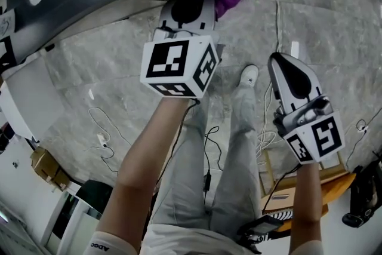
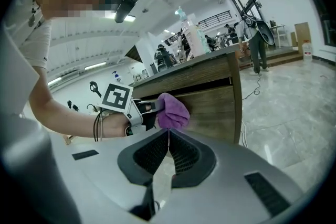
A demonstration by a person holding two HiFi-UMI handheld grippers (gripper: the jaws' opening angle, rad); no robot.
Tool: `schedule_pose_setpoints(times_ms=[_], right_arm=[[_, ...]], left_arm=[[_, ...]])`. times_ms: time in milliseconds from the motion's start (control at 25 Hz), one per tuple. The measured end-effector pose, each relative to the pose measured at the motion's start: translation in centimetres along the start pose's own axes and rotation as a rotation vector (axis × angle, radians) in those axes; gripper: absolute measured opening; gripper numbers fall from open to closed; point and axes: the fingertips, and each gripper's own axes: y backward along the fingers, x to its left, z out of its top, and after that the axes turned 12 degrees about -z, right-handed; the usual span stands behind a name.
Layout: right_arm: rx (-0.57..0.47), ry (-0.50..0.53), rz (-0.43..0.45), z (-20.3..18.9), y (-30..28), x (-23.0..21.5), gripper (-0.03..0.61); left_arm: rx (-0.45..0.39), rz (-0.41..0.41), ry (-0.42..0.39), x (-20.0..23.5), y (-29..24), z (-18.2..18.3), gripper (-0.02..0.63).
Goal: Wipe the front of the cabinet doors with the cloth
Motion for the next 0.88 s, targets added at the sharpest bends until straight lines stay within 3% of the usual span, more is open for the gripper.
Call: schedule_pose_setpoints(times_ms=[320, 640, 880], right_arm=[[0.01, -0.006, 0.019, -0.8, -2.5, 4.3, 0.028], [0.022, -0.026, 0.034, -1.5, -3.8, 5.2, 0.028], [0.036, -0.005, 0.091, -1.8, -3.5, 4.5, 0.028]], left_arm=[[0.018, 0.038, -0.016, 5.6, 4.6, 0.5, 0.046], [0.005, 0.208, 0.019, 12.1, 9.2, 0.5, 0.046], [-0.033, 0.321, 0.048, 13.0, 10.4, 0.2, 0.046]])
